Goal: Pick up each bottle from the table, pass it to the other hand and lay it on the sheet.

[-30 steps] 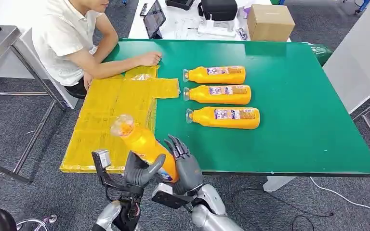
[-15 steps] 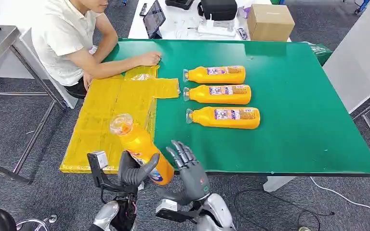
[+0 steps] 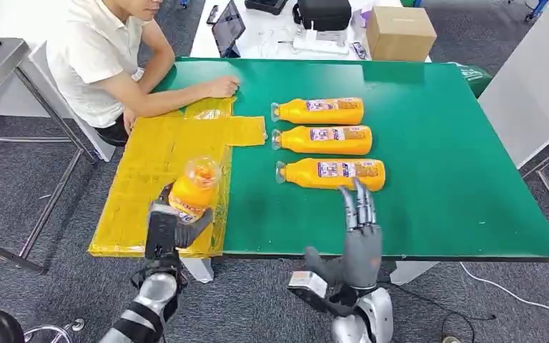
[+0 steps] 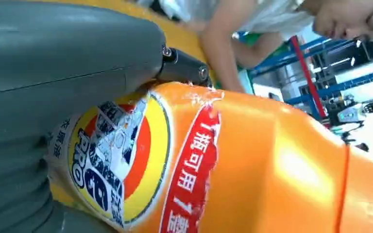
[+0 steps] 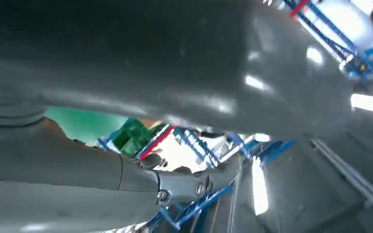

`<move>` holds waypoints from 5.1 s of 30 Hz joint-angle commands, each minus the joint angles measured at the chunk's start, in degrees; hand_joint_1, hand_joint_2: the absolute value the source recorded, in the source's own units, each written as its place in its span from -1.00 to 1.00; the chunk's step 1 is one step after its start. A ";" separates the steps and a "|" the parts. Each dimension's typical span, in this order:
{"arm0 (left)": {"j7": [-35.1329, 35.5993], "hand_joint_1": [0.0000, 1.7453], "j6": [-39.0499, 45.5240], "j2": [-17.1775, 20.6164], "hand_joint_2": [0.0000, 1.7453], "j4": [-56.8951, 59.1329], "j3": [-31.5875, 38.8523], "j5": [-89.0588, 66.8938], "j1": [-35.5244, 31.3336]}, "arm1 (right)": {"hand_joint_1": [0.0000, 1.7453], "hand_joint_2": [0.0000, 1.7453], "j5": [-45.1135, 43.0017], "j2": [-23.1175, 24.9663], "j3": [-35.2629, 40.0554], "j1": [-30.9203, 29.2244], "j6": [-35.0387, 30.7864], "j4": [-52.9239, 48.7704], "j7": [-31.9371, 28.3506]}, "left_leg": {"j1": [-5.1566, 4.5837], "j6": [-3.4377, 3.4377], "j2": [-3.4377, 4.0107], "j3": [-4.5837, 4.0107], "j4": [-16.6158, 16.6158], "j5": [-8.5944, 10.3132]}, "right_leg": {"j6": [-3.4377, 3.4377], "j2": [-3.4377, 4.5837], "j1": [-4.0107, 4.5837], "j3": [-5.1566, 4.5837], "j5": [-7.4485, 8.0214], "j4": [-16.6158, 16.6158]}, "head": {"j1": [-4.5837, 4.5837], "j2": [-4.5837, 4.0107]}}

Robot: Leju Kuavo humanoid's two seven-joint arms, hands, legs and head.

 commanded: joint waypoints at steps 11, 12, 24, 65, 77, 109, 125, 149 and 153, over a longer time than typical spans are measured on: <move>21.78 1.00 -14.26 2.70 1.00 38.11 -6.45 -23.43 -25.34 | -1.00 -1.00 -6.82 0.75 2.33 -4.48 0.35 8.03 -0.20 | 0.04 0.01 0.00 0.18 -0.04 0.03 | -0.09 -0.05 0.07 0.23 0.03 -0.04 | 0.00 0.00; 22.46 1.00 -16.00 2.85 1.00 39.27 -6.30 -23.54 -26.08 | -1.00 -1.00 -7.38 0.66 2.79 -4.61 0.35 8.62 -0.20 | 0.08 0.03 0.00 0.29 -0.06 0.02 | -0.18 -0.07 0.12 0.35 0.01 -0.08 | 0.07 0.00; 31.03 1.00 -26.79 3.90 1.00 45.01 -8.69 -29.06 -29.98 | -1.00 -1.00 -11.23 -0.01 4.31 -5.79 0.35 13.48 -0.20 | 0.02 -0.03 0.23 0.68 -0.12 0.02 | -0.15 0.15 0.06 0.60 0.07 -0.05 | 0.02 0.00; 10.00 -1.00 -23.84 -0.98 1.00 32.08 -6.58 -30.74 -24.46 | -1.00 -1.00 -12.98 -2.10 6.77 -5.46 0.35 16.03 -0.20 | 0.05 0.04 -0.05 0.50 -0.08 -0.02 | -0.22 -0.10 0.11 0.55 -0.07 -0.05 | 0.00 0.00; -1.00 -1.00 -12.87 -3.36 1.00 16.41 4.22 -18.62 -13.49 | -1.00 -1.00 -4.40 -1.48 2.82 -3.29 0.35 14.00 -0.20 | 0.03 0.01 -0.01 0.32 -0.07 -0.01 | -0.17 -0.07 0.08 0.35 -0.06 -0.01 | 0.02 0.00; -12.51 -1.00 -20.42 -7.81 1.00 -7.59 -1.37 14.32 8.09 | -1.00 1.00 23.48 -6.58 -20.39 -13.90 0.35 27.00 4.60 | -0.03 0.05 -0.02 0.24 -0.07 -0.07 | -0.14 -0.06 -0.01 0.35 -0.09 -0.09 | 0.02 0.00; -3.14 -1.00 -19.38 -5.43 1.00 -2.28 -5.84 9.91 3.20 | -1.00 1.00 26.76 -16.30 -0.86 -27.31 1.01 55.84 30.84 | -0.02 0.12 0.28 0.48 -0.17 -0.05 | -0.27 0.17 0.04 0.52 0.06 -0.23 | 0.00 0.00; -1.96 -1.00 -21.47 -6.06 1.00 -2.42 -10.40 9.75 2.87 | 0.94 1.00 26.01 -18.67 6.77 -33.85 11.30 64.19 33.83 | -0.04 0.06 -0.07 0.66 -0.05 0.06 | -0.11 -0.15 -0.02 0.67 0.06 -0.14 | 0.00 0.00; -1.46 -1.00 -22.53 -5.41 1.00 -4.12 -11.56 10.44 3.07 | 0.98 1.00 15.40 -18.03 3.07 -32.55 18.41 62.95 25.01 | -0.03 0.05 -0.10 0.68 -0.04 0.07 | -0.09 -0.19 -0.01 0.68 0.06 -0.13 | 0.00 0.00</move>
